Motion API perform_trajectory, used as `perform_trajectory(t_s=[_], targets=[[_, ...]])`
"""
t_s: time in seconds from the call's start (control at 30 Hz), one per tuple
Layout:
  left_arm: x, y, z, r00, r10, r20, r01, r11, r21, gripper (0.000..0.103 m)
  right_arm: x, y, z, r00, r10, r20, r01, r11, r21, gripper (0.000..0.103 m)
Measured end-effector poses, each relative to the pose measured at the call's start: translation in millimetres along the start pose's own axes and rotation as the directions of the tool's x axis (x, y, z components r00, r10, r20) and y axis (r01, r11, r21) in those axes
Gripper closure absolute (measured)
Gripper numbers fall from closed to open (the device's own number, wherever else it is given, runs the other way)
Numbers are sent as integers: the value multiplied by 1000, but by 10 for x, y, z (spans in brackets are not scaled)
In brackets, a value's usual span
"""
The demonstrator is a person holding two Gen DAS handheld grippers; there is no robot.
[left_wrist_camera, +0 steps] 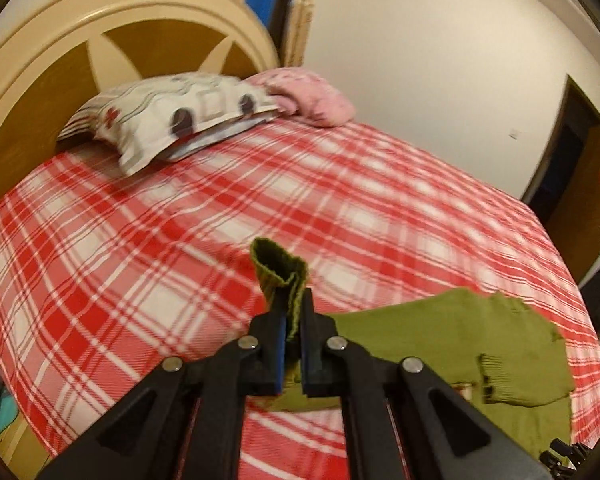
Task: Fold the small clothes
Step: 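Lift the sleeve with the left gripper and carry it across the body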
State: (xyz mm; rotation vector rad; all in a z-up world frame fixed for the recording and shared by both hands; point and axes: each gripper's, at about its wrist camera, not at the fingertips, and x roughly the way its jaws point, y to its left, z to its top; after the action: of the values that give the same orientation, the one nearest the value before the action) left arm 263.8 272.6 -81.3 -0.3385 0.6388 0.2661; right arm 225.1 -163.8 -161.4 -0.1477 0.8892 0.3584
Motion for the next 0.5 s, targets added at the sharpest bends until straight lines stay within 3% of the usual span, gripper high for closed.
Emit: perform_trajectory(t_s=[0.5], targets=[[-261,-1222,124,982,-190,19,186,973,134,98,-196,-298,-109,999,0,35,-2,998,55,59]])
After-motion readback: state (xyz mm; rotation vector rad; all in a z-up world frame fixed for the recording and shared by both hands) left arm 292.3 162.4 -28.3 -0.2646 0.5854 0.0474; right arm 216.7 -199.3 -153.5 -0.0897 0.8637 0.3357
